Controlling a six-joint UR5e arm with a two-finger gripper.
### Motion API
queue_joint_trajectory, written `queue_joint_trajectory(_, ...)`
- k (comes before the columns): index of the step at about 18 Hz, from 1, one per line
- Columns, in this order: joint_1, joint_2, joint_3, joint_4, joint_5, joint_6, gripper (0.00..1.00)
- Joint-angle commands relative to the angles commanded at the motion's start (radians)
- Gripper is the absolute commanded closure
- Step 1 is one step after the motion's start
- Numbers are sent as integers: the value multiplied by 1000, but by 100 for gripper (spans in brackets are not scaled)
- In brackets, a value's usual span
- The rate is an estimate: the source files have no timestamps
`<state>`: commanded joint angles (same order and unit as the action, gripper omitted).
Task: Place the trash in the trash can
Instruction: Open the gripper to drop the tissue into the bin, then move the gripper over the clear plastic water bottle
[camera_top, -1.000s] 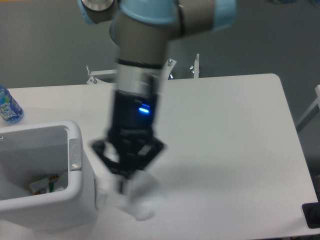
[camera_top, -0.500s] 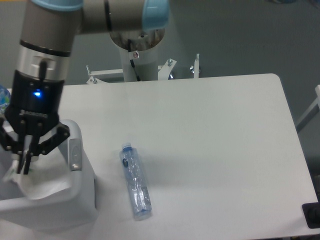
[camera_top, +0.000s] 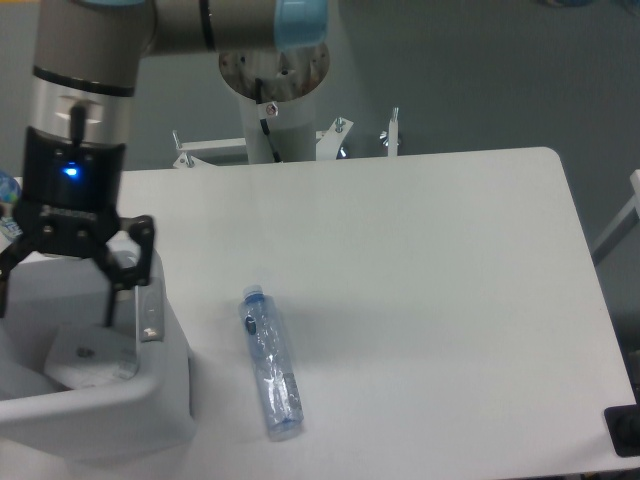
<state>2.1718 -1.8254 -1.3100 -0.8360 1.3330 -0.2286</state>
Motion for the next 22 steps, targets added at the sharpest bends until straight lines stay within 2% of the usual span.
queue_joint_trajectory(6, 153, -31, -5, 2, 2, -5, 0)
queue_joint_trajectory(10, 203, -109, -6, 2, -3, 8, 0)
queue_joint_trajectory(16, 207, -227, -34, -11, -5, 142, 0)
queue_joint_trajectory(22, 192, -288, -130, -11, 5, 267, 0)
